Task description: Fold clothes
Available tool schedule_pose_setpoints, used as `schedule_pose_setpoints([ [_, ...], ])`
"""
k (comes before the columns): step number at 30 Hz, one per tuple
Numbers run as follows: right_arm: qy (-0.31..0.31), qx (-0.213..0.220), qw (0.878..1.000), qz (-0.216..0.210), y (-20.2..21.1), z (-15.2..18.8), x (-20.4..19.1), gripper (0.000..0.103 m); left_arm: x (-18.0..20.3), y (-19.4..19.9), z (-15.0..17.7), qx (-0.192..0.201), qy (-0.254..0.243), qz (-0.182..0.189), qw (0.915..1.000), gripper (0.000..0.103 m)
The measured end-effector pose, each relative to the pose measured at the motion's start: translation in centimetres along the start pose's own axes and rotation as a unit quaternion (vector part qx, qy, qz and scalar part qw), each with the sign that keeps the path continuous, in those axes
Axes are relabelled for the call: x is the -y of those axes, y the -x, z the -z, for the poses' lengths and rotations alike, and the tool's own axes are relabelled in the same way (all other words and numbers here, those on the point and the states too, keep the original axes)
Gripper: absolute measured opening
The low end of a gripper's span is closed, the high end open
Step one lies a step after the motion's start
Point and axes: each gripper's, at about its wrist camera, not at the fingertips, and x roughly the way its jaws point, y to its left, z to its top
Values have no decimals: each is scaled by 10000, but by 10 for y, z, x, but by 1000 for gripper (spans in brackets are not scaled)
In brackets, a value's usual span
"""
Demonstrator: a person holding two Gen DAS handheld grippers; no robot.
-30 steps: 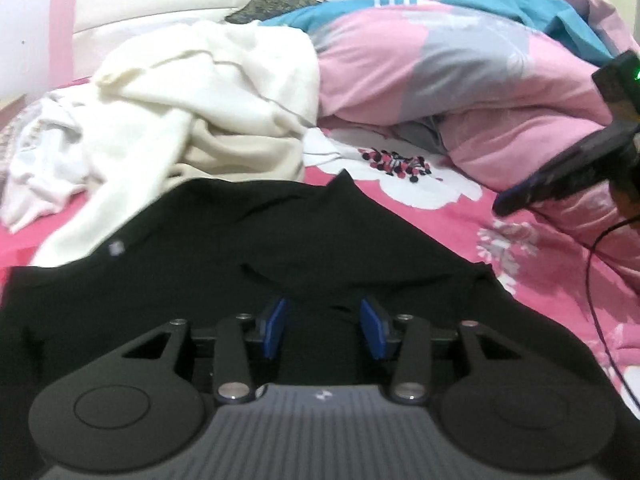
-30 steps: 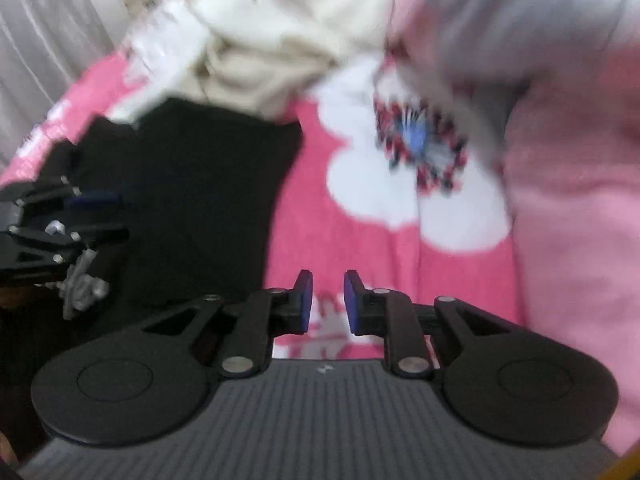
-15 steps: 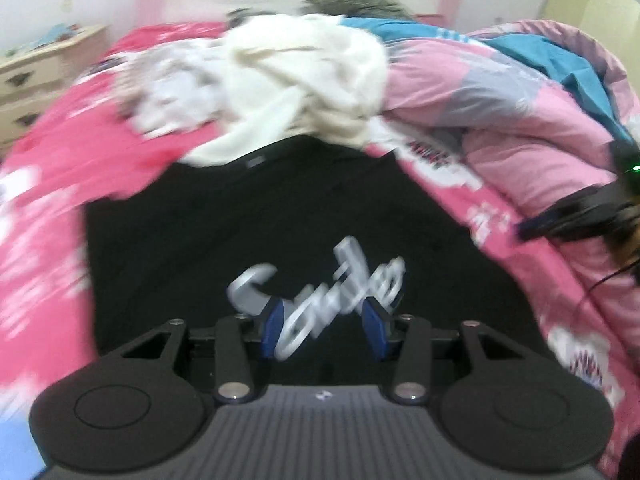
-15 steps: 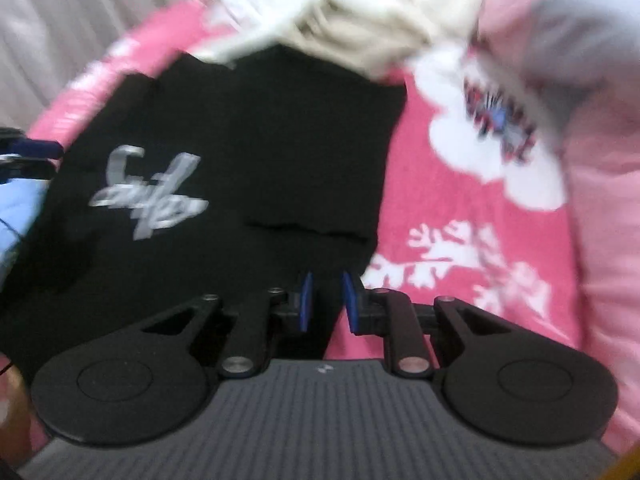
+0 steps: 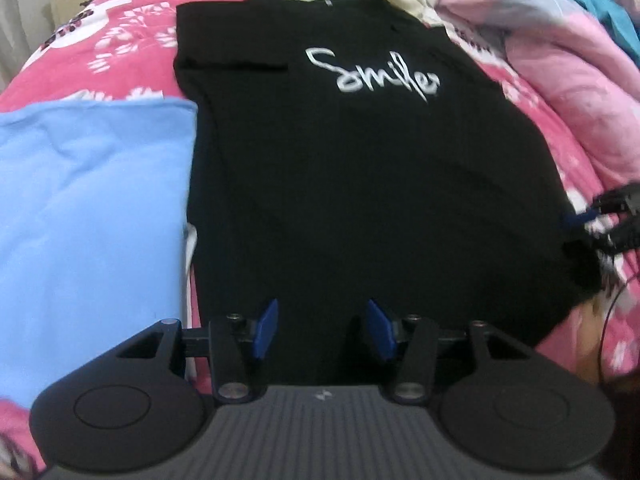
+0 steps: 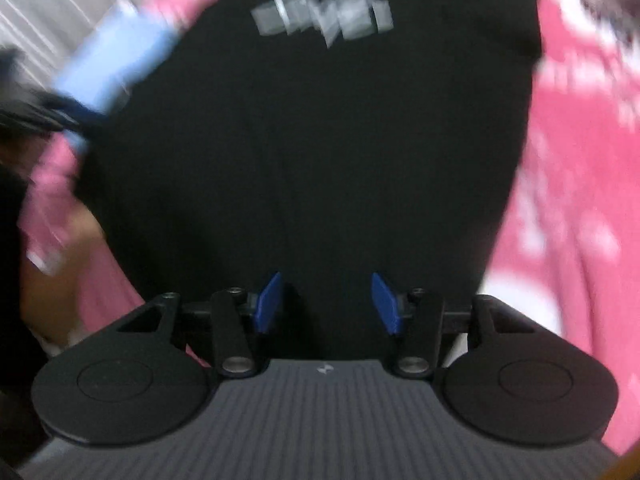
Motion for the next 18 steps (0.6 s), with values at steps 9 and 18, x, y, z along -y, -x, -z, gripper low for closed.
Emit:
schedule_pose_setpoints([
  [9, -643, 1265, 9897, 183, 59, -39, 20, 55, -33, 25, -12, 390, 463, -147, 9981, 51],
  [18, -1258, 1247, 9840, -175, 55, -67, 24, 56, -33, 18, 51, 97, 823, -474, 9954, 51],
])
